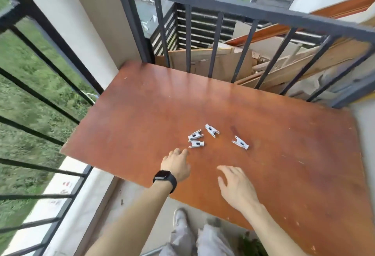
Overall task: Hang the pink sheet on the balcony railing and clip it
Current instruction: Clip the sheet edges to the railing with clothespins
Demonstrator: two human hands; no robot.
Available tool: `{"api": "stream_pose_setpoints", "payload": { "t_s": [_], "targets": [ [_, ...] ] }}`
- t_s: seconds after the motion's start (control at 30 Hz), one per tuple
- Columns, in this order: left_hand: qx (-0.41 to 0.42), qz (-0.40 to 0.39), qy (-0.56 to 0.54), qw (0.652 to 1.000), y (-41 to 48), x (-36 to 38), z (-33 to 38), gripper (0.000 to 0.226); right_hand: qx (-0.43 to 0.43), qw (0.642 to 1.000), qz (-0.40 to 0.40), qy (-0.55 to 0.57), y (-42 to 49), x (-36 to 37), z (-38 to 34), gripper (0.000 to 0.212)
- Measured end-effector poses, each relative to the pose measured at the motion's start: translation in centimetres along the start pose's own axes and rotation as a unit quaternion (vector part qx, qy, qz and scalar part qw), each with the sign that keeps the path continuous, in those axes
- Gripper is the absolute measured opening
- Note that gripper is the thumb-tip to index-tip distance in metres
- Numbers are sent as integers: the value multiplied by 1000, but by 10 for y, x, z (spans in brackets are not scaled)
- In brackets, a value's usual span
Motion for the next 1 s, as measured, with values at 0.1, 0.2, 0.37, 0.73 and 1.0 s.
{"api": "stream_pose_setpoints", "payload": {
  "t_s": [0.1,0.2,0.37,0.73,1.0],
  "targets": [
    [-11,12,-20,1000,39,0,-4,52,-23,999,-31,-21,49,15,-1,38],
    [3,13,-15,1000,71,4,-4,52,-61,997,-34,-42,99,24,-13,42],
    [21,6,45,999,101,13,3,49,-144,983,-55,-101,172,31,-45,62],
    [-53,16,70,996,89,19,-30,26,-257,906,-108,-319,190,58,-55,48],
    [-175,157,-389,891,9,-40,-68,32,-128,976,-132,114,141,-1,-79,22]
  ]
}}
Point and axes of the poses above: each hand's wrist, its own y-axis towards the middle knuckle, its own x-axis out of the palm, z = x × y, the point moved 10 cm from there along y, towards the middle knuckle
